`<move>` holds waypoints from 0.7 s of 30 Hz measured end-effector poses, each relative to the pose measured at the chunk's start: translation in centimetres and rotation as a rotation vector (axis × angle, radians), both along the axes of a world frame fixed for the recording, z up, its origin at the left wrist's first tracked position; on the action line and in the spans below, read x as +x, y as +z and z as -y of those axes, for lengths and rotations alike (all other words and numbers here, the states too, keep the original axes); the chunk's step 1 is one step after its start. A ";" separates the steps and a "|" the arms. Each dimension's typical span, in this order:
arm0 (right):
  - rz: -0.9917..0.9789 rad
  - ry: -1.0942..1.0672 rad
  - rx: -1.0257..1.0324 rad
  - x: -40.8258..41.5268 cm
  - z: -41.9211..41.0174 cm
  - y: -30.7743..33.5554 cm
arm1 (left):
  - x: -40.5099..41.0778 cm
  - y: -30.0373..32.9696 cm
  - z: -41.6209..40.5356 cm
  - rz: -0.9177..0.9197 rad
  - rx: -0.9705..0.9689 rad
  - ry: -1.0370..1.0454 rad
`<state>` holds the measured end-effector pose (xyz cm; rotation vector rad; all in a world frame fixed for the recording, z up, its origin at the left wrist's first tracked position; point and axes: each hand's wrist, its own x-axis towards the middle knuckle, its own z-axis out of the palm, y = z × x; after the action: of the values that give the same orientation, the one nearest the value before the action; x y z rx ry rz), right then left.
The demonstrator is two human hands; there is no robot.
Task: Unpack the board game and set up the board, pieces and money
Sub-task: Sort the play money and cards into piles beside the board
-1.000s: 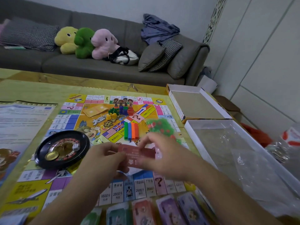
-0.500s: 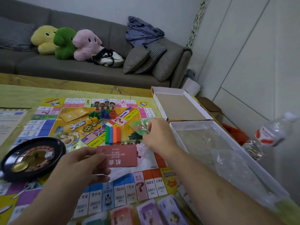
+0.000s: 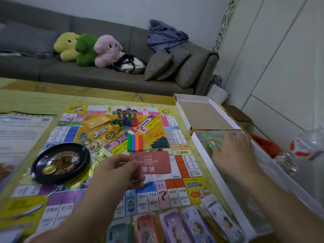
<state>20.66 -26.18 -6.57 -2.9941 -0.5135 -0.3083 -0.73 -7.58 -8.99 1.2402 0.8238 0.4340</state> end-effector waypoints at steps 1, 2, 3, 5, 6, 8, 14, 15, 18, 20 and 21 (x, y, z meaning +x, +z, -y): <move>-0.014 0.071 0.075 -1.9 -0.6 0.7 | 0.1 -0.1 0.1 -0.003 0.013 -0.005; -0.094 0.149 0.210 -3.9 -1.1 1.4 | 0.2 -0.2 0.2 -0.006 0.025 -0.010; -0.283 0.205 0.358 -6.5 -2.1 2.2 | 0.2 -0.3 0.3 -0.009 0.040 -0.010; -0.766 0.262 0.594 -10.2 -3.9 2.6 | 0.3 -0.5 0.7 -0.024 0.088 -0.011; -0.897 0.276 0.611 -11.3 -4.6 2.1 | 0.4 -0.5 0.9 -0.033 0.110 -0.012; -0.939 0.313 0.581 -12.6 -5.8 1.3 | 0.6 -0.7 1.3 -0.041 0.121 -0.015; -0.909 0.280 0.788 -13.0 -6.7 -0.4 | 0.8 -1.4 1.4 -0.086 0.151 -0.053; -0.894 0.246 0.834 -12.6 -6.8 -0.7 | 0.7 -1.4 1.3 -0.079 0.144 -0.045; -0.877 0.171 0.939 -11.7 -6.8 -1.2 | 0.9 -1.4 1.6 -0.070 0.140 -0.061; -0.814 0.163 0.933 -10.8 -6.7 -1.5 | 1.2 -1.2 2.0 -0.034 0.104 -0.091; -0.769 0.166 0.914 -10.0 -6.6 -1.5 | 1.2 -1.2 2.1 -0.021 0.086 -0.108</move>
<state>10.62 -19.55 -8.10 -1.9402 -0.3725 0.4838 0.50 -9.70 -10.15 1.3642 0.7584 0.3732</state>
